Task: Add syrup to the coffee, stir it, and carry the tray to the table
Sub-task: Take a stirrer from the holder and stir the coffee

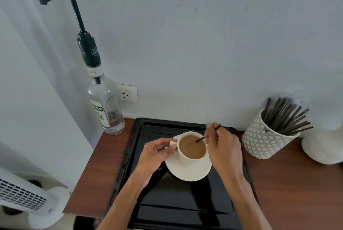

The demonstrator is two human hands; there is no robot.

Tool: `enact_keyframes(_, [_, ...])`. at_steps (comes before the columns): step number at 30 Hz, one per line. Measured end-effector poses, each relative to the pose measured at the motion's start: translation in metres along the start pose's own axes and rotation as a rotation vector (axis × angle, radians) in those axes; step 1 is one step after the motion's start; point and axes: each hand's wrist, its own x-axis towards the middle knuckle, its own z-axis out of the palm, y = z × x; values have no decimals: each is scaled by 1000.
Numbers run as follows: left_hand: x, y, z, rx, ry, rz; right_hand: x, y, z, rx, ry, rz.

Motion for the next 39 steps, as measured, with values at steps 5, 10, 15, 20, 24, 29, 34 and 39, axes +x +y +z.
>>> enact_keyframes(5, [0, -1, 2, -36, 16, -12, -7, 16, -14, 30, -27, 68])
enact_keyframes(10, [0, -4, 3, -54, 23, -5, -8, 8, 1, 139, -98, 24])
enact_keyframes(15, [0, -3, 2, -52, 23, -3, 10, 14, -7, 11, -38, -43])
enact_keyframes(20, [-1, -3, 3, -56, 33, -16, -3, 13, -15, 98, -132, 20])
enact_keyframes(24, [-1, -2, 3, -50, 17, -10, 2, 4, 0, 131, -124, -4])
enact_keyframes(29, [-1, 0, 2, -44, 19, -20, 8, 12, -13, 10, -29, -41])
enact_keyframes(34, [-3, 1, 3, -50, 25, -25, -2, 6, -8, 138, -176, 18])
enact_keyframes(39, [-2, 4, 3, -57, 26, -33, 11, 9, -9, 27, -76, -41])
